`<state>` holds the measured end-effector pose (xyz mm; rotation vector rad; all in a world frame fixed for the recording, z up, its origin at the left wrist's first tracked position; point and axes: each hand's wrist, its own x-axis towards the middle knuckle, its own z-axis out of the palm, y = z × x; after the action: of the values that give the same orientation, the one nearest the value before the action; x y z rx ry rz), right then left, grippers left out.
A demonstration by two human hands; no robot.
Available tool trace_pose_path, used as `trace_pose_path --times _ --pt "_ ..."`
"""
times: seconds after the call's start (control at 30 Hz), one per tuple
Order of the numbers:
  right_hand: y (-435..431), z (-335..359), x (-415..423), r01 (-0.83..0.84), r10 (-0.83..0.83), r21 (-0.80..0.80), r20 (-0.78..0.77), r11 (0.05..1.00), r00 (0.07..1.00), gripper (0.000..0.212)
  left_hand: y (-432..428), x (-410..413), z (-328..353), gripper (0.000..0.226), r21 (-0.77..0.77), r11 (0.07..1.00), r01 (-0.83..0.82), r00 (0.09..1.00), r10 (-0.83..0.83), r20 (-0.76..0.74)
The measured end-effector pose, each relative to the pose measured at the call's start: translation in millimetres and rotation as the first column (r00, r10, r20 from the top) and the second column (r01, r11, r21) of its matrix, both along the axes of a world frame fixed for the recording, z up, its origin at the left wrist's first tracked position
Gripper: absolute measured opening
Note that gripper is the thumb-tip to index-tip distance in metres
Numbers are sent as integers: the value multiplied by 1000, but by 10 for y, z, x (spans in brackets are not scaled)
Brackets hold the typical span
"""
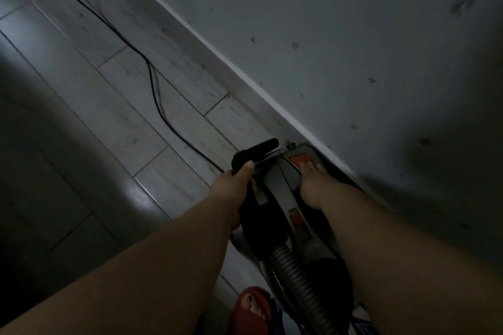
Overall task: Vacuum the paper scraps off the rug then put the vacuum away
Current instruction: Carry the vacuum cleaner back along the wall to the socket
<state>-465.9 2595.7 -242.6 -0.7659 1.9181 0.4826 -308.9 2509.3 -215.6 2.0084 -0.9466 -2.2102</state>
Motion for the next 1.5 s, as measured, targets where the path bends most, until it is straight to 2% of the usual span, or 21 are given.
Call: trace_pose_path --times 0.13,0.3,0.53,0.6,0.73,0.8,0.9,0.97,1.1,1.23,1.5 --pt "-50 -4 11 -43 44 20 -36 999 998 68 -10 -9 -41 33 9 1000 -1 1000 1 -3" --pt "12 -40 32 -32 32 51 14 998 999 73 -3 4 -81 32 9 1000 -26 1000 27 -11" --pt "-19 -1 -56 -15 15 7 37 1000 999 76 -9 50 -46 28 12 999 -47 998 47 -35" --pt "2 31 -34 4 -2 -49 38 999 999 72 1 60 -15 27 14 999 -51 998 51 -42" --pt "83 202 185 123 -142 -310 -40 943 989 43 4 107 37 29 23 997 -75 996 76 -52" --pt "134 296 308 195 -202 -335 14 922 979 52 4 140 58 31 30 996 -87 994 89 -66" --pt "201 362 447 263 -232 -217 159 940 960 84 -1 228 85 28 72 989 -130 988 135 -79" --pt "233 334 523 282 -255 -165 171 945 952 97 -26 320 101 28 127 975 -184 974 198 -111" --pt "235 248 629 373 -347 -200 155 906 925 98 -141 539 199 30 151 963 -225 963 243 -115" --pt "39 249 650 404 -366 -210 199 890 909 97 -323 832 243 38 128 960 -251 958 264 -107" --pt "-1021 281 673 183 -144 -327 142 927 979 89 -903 1319 348 27 188 880 -436 868 466 -170"
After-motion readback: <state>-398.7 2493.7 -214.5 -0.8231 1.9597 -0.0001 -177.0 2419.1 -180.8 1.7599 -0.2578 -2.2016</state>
